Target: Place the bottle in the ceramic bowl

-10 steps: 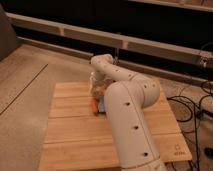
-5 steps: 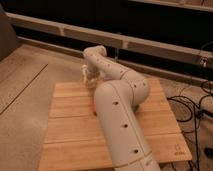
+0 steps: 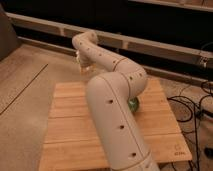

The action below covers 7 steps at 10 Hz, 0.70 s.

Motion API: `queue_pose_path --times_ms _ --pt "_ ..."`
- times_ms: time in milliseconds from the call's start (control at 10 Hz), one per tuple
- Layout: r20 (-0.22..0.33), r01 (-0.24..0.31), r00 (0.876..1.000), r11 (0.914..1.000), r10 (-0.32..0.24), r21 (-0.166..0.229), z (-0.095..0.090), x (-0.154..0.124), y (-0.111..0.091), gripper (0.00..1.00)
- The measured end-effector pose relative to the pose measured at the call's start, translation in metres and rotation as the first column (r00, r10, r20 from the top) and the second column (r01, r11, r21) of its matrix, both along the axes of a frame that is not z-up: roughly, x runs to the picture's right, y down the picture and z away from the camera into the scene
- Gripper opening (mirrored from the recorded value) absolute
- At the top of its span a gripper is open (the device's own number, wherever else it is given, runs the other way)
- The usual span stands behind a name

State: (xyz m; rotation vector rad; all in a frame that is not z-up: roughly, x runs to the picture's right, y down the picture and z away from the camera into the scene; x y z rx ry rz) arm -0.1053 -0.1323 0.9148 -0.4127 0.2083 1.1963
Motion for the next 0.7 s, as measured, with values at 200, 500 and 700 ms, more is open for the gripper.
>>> queue_pose_path --times_ms 200,500,700 --pt "-0.095 -0.014 0.995 0.9968 0.021 0.079 -0.049 0.024 -0.017 0.00" --pt "-0.259 -0.066 0.959 0.9775 0.118 0.200 -0.137 0.069 0.002 0.00" --pt "-0.369 -0.113 0.906 0.9581 0.209 0.263 -0.186 0.104 0.034 0.00"
